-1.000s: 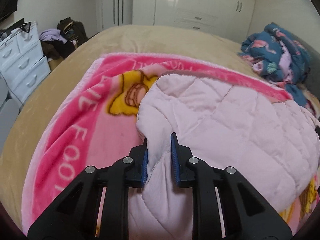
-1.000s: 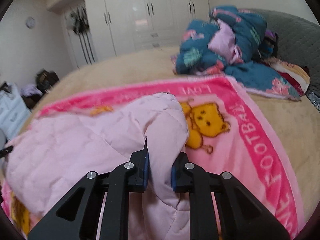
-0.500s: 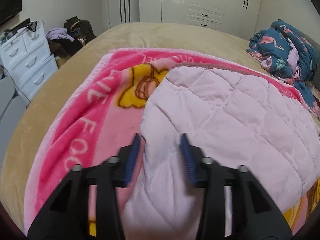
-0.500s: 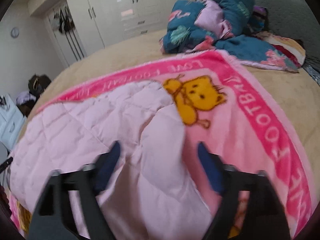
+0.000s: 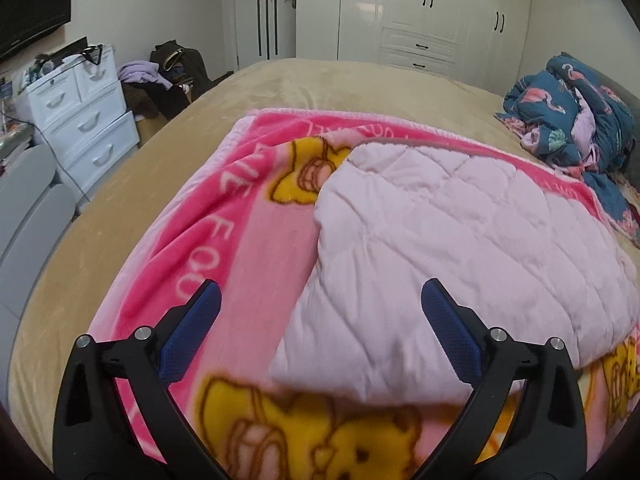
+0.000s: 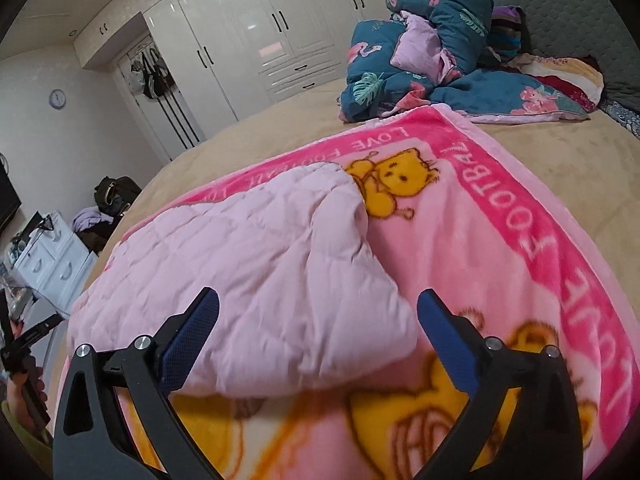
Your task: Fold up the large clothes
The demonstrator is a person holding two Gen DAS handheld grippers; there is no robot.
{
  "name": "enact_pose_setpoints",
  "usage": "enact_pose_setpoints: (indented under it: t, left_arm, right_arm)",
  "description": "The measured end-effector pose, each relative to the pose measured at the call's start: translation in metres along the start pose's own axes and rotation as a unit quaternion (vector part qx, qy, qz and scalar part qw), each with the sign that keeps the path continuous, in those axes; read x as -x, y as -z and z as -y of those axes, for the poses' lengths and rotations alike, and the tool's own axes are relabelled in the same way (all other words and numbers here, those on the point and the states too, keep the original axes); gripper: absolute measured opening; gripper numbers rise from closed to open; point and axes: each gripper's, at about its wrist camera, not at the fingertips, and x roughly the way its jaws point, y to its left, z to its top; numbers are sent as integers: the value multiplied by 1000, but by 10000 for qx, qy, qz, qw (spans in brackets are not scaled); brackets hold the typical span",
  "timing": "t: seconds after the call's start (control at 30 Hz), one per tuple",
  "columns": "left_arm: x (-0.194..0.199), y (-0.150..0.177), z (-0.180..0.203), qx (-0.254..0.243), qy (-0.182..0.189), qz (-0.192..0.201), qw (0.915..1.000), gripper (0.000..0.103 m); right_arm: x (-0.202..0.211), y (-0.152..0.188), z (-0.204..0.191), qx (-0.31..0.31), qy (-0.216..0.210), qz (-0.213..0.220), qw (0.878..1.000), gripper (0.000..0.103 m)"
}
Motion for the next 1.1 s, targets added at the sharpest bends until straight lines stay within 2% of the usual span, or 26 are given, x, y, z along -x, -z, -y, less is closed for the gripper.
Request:
enact_pose_setpoints:
  t: [0.23,0.5,0.57,0.73,0.8,0.93,1.1]
  left_arm:
    - [9,22,7,-20,67,-152,9999,94]
    - [2,55,4,472,431,-611,9961,94]
    - [-4,63,2,721,574,-798,9925,94]
    - [-12,73,2,1121,738,-1010,9858,94]
    - [-16,74,3,1359,921,-1069,9806,94]
    - [-24,70,7,1603,1003,-1123,9755,94]
    - [-43,62,6,2048,1205,-1163,9644,94]
  right_arm:
    - [16,22,0,-108,-36,-2,9999,99]
    - [14,43,3,-538,-121,-172,9983,99]
    - [11,46,3,-574,94,-207,9981,99]
    - [3,56,5,-947,153,-296,9949,99]
    - [-1,58,9,-1139,106,-346,9928,99]
    - [-12,62,19,-1618,-24,-431,9859,99]
    - [-35,63,27,-2118,-170,-645,9750,99]
